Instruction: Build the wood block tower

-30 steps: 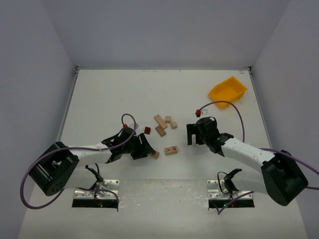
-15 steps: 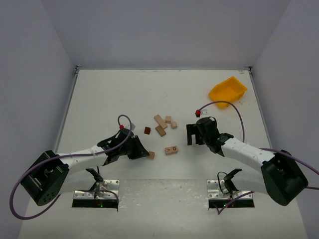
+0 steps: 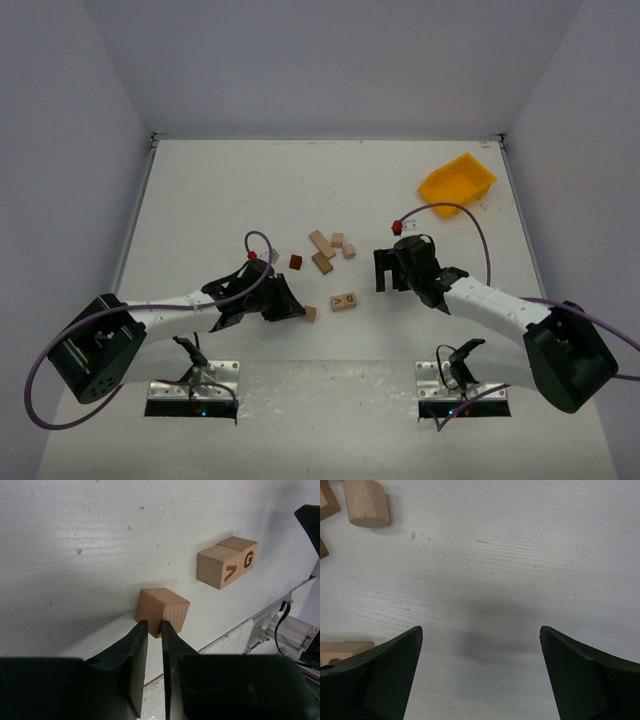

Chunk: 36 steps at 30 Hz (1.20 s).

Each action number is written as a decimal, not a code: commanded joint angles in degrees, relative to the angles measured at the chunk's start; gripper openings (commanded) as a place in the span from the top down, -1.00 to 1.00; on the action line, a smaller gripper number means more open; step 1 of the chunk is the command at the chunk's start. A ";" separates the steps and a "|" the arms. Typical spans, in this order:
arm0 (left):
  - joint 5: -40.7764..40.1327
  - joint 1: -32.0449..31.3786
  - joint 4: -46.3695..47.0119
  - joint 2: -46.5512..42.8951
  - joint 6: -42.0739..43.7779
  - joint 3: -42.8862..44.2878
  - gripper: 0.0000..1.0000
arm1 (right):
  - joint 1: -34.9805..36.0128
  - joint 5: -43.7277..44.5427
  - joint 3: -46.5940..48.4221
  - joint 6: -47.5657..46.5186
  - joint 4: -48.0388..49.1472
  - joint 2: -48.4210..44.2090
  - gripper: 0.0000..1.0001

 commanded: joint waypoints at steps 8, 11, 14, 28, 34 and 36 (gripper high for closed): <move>-4.36 -2.19 2.35 5.44 -0.04 6.42 0.84 | -0.34 1.31 1.84 -0.07 1.11 -0.47 -0.97; -5.24 -2.75 2.55 6.67 -0.69 7.28 0.86 | -0.36 1.34 1.73 0.04 1.11 -0.57 -0.97; -6.40 -3.54 2.45 7.05 -1.49 8.24 0.89 | -0.34 1.41 1.71 0.16 1.11 -0.59 -0.97; -9.30 -6.81 0.97 5.12 -1.60 9.67 0.81 | -0.39 1.15 1.88 -0.07 0.94 -0.63 -0.97; -9.37 -7.16 2.02 4.27 -1.37 9.28 0.81 | -0.43 1.32 1.57 -0.07 1.01 -0.91 -0.97; -9.32 -7.16 1.98 4.42 -1.31 9.26 0.81 | -0.41 1.33 1.57 -0.07 0.94 -1.00 -0.97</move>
